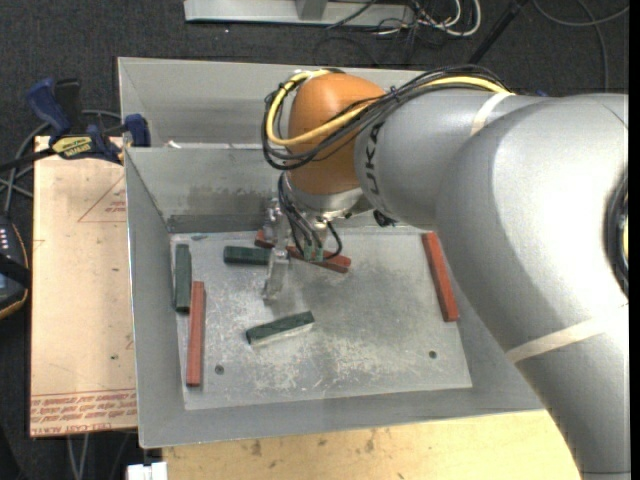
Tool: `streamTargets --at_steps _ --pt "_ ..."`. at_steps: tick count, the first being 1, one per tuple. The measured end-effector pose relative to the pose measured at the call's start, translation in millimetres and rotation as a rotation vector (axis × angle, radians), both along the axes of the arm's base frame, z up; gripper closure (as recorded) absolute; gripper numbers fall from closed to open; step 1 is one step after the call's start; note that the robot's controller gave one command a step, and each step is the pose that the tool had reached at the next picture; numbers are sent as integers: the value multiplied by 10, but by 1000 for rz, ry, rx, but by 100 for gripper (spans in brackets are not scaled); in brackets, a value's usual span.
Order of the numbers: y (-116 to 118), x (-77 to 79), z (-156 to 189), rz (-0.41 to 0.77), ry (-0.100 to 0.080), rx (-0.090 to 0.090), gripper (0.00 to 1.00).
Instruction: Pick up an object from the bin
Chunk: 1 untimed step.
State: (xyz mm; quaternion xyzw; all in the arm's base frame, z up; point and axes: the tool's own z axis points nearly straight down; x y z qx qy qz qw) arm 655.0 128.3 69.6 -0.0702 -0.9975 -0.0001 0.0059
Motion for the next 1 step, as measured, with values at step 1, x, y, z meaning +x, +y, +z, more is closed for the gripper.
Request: streamTargets --at_steps 1 --pt "-5 54 57 -2 -20 2 100"
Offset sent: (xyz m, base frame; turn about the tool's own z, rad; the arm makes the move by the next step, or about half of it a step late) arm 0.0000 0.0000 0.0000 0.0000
